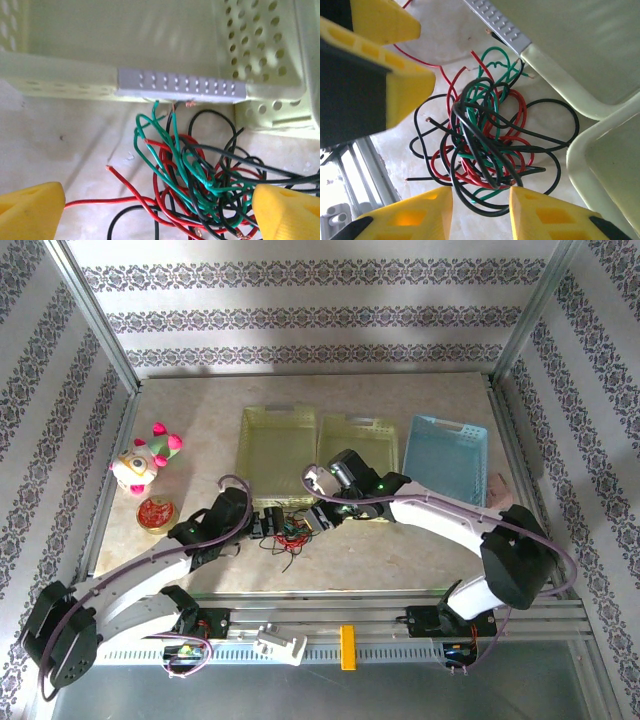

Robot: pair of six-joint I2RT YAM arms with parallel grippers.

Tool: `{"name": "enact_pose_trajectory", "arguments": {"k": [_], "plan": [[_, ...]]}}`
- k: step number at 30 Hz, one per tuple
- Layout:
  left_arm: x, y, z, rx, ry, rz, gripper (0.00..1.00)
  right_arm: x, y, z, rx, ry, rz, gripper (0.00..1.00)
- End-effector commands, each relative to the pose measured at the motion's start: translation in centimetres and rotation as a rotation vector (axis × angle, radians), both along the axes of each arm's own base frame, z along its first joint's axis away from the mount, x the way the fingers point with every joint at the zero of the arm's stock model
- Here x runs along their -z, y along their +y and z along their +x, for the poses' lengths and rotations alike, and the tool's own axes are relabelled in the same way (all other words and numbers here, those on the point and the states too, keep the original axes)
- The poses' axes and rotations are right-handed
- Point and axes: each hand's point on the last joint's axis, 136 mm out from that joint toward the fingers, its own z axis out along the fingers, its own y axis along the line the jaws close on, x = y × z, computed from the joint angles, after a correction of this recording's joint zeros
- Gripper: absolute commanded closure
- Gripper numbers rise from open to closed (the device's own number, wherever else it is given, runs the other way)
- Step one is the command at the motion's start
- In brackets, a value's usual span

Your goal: Untangle the cables

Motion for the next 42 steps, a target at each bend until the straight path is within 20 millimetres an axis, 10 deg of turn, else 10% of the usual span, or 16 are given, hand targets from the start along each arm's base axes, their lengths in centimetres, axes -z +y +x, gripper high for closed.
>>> {"name": "enact_pose_trajectory", "arguments": {"k": [1,21,27,42], "plan": [[0.3,-1.7,-0.9,0.09,0.029,-0.011,0.04,0.9,-0.4,-0.3,-0.014,0.04,-0.002,0.64],[2.0,-3.0,-0.3,0.133,0.029,0.074,0.08,3.9,-0.3,0.2,0.008,0.09,-0.036,0.64],[2.6,-2.8,0.0,0.123,0.034,0.097,0.1,3.7,0.2,0.3,-0.004,0.09,-0.022,0.86],[5.4,-1.5,1.1,0.065,0.053,0.22,0.26,-7.2,-1.3,0.4,0.056,-0.131,0.13,1.0]]}}
